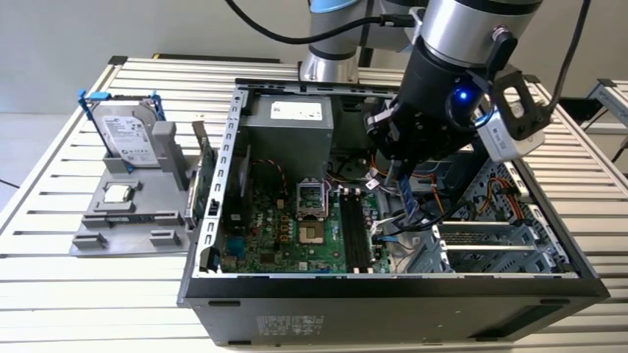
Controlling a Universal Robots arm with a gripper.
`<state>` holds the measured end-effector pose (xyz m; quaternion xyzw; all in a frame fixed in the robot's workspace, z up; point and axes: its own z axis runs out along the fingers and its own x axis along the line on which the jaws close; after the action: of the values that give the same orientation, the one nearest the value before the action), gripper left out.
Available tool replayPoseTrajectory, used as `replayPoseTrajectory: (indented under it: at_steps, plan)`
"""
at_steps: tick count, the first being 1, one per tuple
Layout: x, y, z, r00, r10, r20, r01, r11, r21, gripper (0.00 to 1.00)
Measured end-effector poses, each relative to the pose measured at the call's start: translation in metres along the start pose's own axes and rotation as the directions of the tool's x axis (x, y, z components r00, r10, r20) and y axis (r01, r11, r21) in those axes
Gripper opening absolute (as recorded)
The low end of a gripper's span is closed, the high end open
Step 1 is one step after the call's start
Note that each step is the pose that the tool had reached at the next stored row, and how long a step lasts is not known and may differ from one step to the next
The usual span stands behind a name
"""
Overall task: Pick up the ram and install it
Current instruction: 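Insert the ram into the slot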
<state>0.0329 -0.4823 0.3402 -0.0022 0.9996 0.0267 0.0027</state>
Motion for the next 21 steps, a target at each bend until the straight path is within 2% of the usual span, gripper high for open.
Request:
replayPoseTrajectory:
  at_steps: [14,21]
  plan:
    - [0.0001,-0.0001,0.0065,1.0,0.001,0.0001,-0.001,1.0,0.0,0.0]
    - [0.0001,-0.0001,0.0074,1.0,0.001,0.0,-0.001,1.0,-0.0008,0.0]
